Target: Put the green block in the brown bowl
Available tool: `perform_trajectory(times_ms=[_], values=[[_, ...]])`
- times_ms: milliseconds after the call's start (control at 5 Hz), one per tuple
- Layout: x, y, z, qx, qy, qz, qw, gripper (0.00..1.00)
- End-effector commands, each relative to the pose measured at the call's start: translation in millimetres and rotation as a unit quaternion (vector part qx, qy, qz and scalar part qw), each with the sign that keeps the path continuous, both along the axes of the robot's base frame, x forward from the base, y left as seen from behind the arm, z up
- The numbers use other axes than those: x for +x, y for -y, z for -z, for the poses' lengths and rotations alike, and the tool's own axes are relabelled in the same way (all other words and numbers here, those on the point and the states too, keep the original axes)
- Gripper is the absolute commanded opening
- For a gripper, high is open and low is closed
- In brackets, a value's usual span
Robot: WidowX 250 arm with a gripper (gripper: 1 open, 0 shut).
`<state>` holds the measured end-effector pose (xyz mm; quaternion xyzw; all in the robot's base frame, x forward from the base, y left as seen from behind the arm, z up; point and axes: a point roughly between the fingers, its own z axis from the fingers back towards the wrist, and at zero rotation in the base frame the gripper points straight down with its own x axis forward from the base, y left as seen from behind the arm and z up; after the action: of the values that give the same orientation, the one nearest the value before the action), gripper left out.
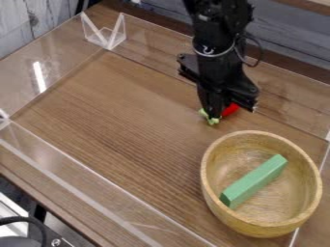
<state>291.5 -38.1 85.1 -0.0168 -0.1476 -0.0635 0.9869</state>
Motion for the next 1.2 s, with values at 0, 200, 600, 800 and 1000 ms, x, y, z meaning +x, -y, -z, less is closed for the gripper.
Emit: perform_trajectory(times_ms=[0, 200, 600, 800, 1000], values=[[9.4, -3.3, -9.0, 0.0, 0.022, -0.005, 0.9998, 0.0], [11.8, -4.9, -4.1, 0.002, 0.018, -0.007, 0.9998, 0.0], [14.4, -4.6, -9.1, 0.003, 0.015, -0.012, 0.9998, 1.0], [24.9, -2.4, -6.1, 0.0, 0.019, -0.017, 0.9997, 0.0], [31.6, -1.1, -1.8, -0.001, 0.02, -0.021, 0.9996, 0.0]])
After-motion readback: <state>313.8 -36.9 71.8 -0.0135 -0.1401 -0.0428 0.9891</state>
